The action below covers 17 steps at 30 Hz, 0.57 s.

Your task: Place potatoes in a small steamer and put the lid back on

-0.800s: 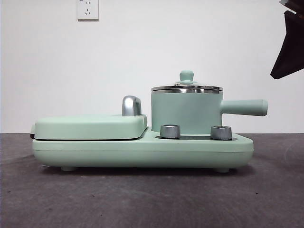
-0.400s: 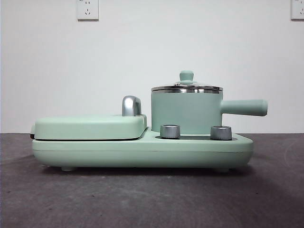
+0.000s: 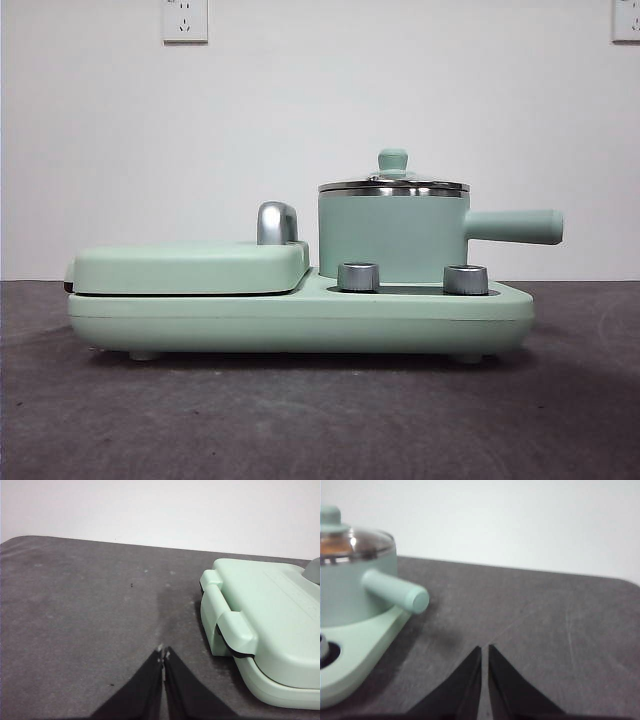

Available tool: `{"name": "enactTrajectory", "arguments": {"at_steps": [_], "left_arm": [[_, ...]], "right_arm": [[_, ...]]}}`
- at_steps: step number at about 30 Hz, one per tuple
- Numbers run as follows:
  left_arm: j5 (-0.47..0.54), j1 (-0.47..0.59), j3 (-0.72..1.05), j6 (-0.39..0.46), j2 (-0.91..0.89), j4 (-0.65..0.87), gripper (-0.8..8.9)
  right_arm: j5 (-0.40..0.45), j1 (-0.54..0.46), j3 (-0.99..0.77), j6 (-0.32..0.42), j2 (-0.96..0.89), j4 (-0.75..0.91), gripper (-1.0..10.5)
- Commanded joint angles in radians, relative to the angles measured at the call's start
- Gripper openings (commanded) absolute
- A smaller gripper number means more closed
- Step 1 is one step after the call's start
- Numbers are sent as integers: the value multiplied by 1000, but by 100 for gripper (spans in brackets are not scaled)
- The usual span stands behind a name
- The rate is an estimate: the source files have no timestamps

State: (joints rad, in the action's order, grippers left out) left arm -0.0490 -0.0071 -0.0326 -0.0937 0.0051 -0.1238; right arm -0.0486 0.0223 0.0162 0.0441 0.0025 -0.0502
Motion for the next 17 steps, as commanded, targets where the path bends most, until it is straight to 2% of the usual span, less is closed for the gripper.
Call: {"name": "enactTrajectory", "arguments": {"at_steps": [1, 17], "left_arm": [[2, 0, 20, 3, -2, 12, 6], [2, 0, 20, 3, -2, 12, 6]], "right_arm": [[3, -2, -5, -18, 1, 6, 20], [-3, -1, -4, -18, 1, 6, 20]]}}
